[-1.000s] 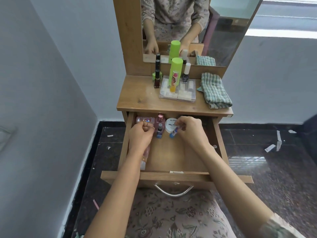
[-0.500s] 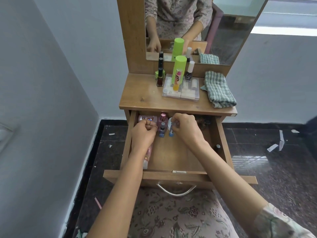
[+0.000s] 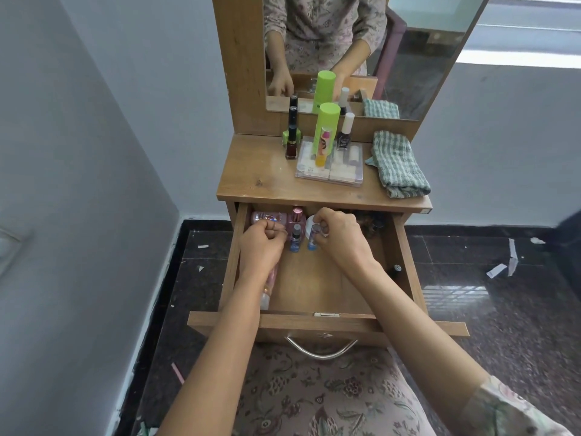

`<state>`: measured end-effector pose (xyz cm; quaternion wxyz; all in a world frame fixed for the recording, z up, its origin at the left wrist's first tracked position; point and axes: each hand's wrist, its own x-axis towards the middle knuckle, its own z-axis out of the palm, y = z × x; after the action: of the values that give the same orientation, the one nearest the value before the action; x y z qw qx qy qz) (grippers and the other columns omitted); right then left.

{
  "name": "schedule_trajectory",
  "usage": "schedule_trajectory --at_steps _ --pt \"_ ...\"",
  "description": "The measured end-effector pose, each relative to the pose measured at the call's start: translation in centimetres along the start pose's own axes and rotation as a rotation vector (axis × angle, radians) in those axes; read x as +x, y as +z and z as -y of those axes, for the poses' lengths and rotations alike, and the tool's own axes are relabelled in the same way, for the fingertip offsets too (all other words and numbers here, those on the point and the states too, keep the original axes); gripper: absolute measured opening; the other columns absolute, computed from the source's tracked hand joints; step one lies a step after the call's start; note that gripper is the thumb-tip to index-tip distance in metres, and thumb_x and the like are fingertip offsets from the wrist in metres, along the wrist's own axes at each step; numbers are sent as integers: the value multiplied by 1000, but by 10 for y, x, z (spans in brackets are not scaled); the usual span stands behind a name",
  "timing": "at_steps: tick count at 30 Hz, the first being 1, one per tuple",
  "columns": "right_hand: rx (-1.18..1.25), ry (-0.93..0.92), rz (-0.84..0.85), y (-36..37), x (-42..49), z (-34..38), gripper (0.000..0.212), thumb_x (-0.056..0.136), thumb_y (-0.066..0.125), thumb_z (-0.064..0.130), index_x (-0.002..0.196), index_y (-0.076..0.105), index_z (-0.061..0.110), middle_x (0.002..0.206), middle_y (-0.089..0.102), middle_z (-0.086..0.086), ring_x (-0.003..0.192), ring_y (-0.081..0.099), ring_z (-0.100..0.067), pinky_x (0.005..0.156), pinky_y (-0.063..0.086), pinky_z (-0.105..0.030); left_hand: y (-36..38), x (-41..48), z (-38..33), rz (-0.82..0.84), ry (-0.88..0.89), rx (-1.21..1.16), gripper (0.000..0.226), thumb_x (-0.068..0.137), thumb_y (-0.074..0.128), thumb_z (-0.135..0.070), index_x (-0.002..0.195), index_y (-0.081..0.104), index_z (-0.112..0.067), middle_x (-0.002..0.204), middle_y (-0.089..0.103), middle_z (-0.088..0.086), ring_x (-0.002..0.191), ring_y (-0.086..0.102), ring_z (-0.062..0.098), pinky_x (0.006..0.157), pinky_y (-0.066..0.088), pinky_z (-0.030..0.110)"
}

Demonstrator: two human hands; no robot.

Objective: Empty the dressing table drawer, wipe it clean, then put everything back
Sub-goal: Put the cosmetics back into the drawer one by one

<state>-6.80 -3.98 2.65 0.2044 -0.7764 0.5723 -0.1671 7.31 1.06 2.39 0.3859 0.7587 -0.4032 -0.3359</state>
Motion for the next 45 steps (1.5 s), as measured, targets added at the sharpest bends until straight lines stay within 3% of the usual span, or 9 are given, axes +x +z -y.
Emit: schedule_trajectory --at_steps 3,7,12,18,22,26,32,36,45 --pt "6 -3 -34 -9 -5 3 25 85 63 10 110 62 11 105 64 -10 96 59 -27 79 52 -39 0 0 0 9 3 -17 14 92 59 -17 103 66 -13 94 68 1 90 64 15 66 42 15" --pt "97 -123 -231 -31 -9 25 21 82 61 3 102 65 9 96 66 -5 87 61 -19 76 53 -35 0 1 1 6 1 -46 13 90 60 -13 100 67 -10 91 69 3 89 66 18 63 43 13" --pt "129 -228 -367 -59 19 57 26 86 60 7 111 64 7 103 67 -6 87 62 -15 79 51 -27 -2 -2 -2 8 6 -33 12 91 58 -16 101 66 -13 93 69 0 88 66 14 60 39 11" --pt "-98 -249 -290 -56 81 90 39 86 45 -6 124 51 3 118 53 -16 98 58 -33 79 48 -38 -1 -3 -4 1 -4 -33 11 92 59 -17 101 66 -16 92 68 -2 87 65 12 61 40 9" --pt "-333 -178 -190 -41 100 106 33 89 42 -9 120 45 1 129 42 -19 93 65 -32 65 44 -33 -3 -3 -5 3 -6 -37 12 92 59 -17 102 66 -16 93 68 -2 88 65 12 62 40 9" --pt "-382 -161 -235 -36 104 108 29 89 47 -9 117 48 0 140 34 -24 97 64 -31 69 48 -34 -3 -3 -4 1 -11 -30 12 92 59 -18 102 66 -16 94 69 -2 88 64 11 62 39 9" --pt "-150 -238 -284 -52 81 102 19 85 46 -10 98 57 0 111 50 -18 83 60 -32 65 47 -34 -3 -5 -7 -7 28 -3 13 93 57 -21 102 65 -16 92 68 -2 85 63 9 55 35 6" --pt "160 -178 -327 -79 11 78 13 89 57 10 80 60 18 83 55 7 73 48 -1 69 37 -4 -4 -6 -6 -17 67 -1 12 93 57 -24 98 65 -17 88 68 -3 84 64 10 55 34 8" --pt "-65 149 -146 -54 -47 -15 19 85 60 12 100 72 16 106 64 -5 94 60 -24 81 45 -32 -1 -6 -3 -22 85 -35 11 92 59 -24 98 66 -18 87 69 -3 83 65 11 60 40 13"
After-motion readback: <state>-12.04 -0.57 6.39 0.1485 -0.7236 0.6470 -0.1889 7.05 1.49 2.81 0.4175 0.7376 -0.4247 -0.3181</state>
